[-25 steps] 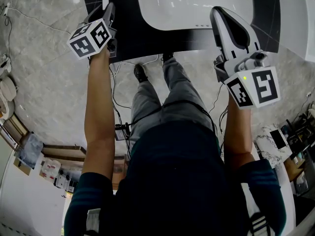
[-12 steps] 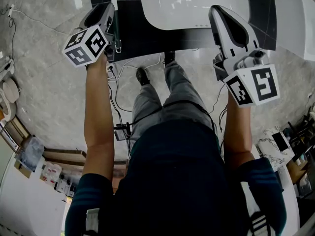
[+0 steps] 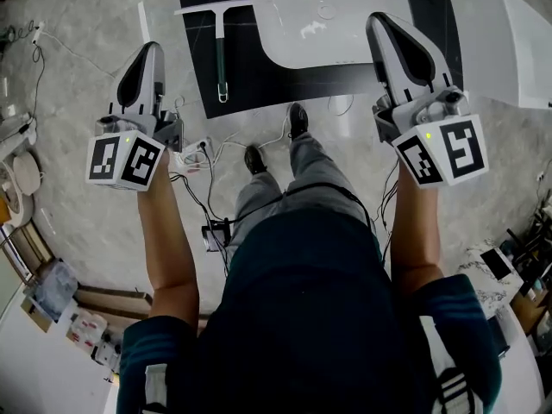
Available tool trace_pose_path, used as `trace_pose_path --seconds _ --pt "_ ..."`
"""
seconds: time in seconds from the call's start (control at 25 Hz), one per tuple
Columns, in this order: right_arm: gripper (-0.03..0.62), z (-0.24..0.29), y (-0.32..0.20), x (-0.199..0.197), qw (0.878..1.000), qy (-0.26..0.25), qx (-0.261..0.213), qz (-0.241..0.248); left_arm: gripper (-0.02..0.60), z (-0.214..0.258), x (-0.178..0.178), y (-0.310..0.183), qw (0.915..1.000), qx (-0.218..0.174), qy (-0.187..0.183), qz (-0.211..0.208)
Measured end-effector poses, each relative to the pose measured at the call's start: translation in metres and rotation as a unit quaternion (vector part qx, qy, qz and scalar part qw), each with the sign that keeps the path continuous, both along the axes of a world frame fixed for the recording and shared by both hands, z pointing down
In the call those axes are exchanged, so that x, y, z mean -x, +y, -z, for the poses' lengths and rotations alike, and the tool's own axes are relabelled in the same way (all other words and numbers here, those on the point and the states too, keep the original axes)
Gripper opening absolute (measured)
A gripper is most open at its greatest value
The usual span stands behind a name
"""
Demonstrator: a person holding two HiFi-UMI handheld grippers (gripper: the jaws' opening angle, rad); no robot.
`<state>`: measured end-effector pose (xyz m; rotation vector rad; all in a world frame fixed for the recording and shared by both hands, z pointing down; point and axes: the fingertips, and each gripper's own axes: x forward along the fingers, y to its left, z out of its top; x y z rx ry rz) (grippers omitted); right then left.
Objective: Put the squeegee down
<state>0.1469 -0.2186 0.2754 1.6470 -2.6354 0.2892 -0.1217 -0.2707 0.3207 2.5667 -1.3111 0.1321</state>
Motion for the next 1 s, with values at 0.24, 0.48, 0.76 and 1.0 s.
trace_pose_path --seconds 0.24,0.48,0.76,1.0 --pt "0.002 0.043 0.015 0.026 0.999 0.009 -0.027 0.031 0.005 0.071 0.034 0.041 0.9981 -0.062 0.003 0.000" --pt "0.002 0.088 0.034 0.048 0.997 0.009 -0.063 0.034 0.005 0.122 0.067 0.080 0.9940 -0.109 0.009 0.003" --pt "0.002 0.105 0.062 0.061 0.996 0.032 -0.083 0.028 0.005 0.146 0.094 0.110 0.9899 -0.142 0.008 0.005" --pt "0.002 0.116 0.063 0.082 0.995 0.044 -0.091 0.023 0.005 0.151 0.120 0.109 0.9887 -0.149 0.014 0.006"
